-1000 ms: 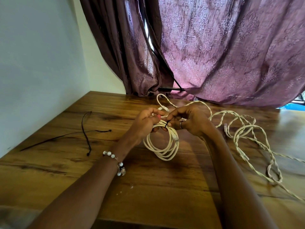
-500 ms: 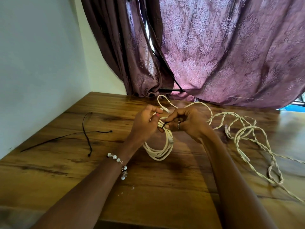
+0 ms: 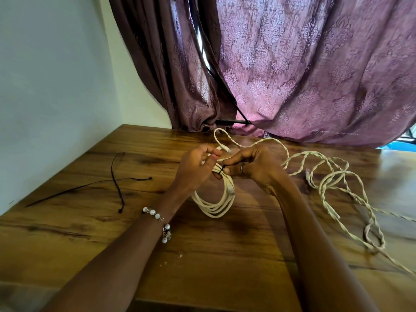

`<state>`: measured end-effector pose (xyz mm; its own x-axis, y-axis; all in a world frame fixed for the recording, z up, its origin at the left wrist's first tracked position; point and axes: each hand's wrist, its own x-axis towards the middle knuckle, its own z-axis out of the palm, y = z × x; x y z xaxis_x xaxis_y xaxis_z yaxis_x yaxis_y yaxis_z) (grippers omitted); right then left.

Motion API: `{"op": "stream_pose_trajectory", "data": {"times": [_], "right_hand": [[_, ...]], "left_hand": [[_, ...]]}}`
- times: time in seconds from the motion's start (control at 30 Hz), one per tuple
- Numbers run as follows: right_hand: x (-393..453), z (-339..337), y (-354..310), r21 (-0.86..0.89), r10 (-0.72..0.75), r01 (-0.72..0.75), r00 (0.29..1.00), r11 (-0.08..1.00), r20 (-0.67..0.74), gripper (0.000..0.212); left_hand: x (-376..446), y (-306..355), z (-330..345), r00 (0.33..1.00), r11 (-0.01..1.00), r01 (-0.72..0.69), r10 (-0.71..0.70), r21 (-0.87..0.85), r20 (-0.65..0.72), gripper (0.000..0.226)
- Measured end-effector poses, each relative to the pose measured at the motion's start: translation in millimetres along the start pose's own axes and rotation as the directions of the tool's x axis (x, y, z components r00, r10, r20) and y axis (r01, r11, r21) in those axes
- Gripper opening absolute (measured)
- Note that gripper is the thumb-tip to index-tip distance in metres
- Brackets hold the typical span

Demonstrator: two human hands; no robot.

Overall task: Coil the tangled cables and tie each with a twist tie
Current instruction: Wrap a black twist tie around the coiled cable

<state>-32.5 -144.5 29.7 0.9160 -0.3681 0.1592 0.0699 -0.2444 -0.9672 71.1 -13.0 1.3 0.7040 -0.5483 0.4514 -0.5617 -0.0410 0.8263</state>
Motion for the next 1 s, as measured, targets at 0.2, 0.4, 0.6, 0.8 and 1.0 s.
{"op": "stream_pose_trajectory", "data": {"times": [0.2,0.4,0.6,0.8,1.0], "right_hand": [[-1.0,1.8,-1.6,-0.013,0.021,-0.021,1.0,1.0,-0.008,0.019],[-1.5,1.9,-2.8,-0.013,0.02,-0.02,1.0,1.0,0.004,0.023],[-3.9,-2.5,-5.5,-0.114,-0.035,0.039,0.999,0.993,0.04,0.022],[-1.8,0.2,-3.9,-0.155,-0.071,0.071,0.997,0.985,0.005,0.016],[1.0,2.1,-0.9,-0.188,-0.096,0.095,0.995,0.978,0.003,0.011]], "left_hand": [[-0.3,0.8,-0.4,1.0,0.998,-0.018,0.017,0.058,0.016,0.019],[-0.7,1.5,2.9,0.997,0.99,-0.072,0.074,0.123,-0.015,0.019],[1.0,0.1,0.6,0.996,0.985,-0.078,0.084,0.154,-0.028,0.017],[2.1,-3.2,2.3,0.994,0.983,-0.108,0.112,0.149,-0.019,0.019],[2.5,-5.1,4.0,0.995,0.995,-0.092,0.093,0.044,-0.029,0.018]]}}
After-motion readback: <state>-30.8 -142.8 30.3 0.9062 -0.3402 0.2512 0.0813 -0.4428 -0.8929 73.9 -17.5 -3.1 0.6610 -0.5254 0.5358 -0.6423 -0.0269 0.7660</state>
